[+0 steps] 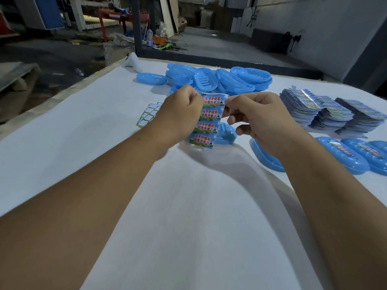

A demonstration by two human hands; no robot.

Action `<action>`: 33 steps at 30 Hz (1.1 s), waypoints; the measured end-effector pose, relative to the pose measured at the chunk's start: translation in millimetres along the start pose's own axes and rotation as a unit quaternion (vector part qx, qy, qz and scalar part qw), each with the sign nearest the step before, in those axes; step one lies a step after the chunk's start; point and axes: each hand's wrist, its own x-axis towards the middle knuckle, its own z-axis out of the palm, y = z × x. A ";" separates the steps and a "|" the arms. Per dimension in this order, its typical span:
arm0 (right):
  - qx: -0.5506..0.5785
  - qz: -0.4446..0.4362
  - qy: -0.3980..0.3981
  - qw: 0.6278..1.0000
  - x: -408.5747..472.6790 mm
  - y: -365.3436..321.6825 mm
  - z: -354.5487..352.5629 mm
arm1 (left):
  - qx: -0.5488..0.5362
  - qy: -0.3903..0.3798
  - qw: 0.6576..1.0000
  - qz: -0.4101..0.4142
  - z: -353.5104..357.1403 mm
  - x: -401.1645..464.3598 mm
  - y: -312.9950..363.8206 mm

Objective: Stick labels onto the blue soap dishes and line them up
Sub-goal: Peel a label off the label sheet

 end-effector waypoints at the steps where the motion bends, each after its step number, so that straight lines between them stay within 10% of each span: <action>1: -0.001 -0.003 -0.002 1.000 -0.2 0.3 0.4 | 0.007 0.004 1.000 0.001 0.0 -0.3 0.4; 9: -0.029 -0.044 0.018 0.998 -1.8 4.8 7.4 | 0.038 0.114 0.988 0.097 -0.5 -8.5 8.4; 33: -0.151 -0.005 0.168 0.974 8.5 12.6 4.6 | 0.001 0.083 0.995 0.047 -4.1 -4.5 8.2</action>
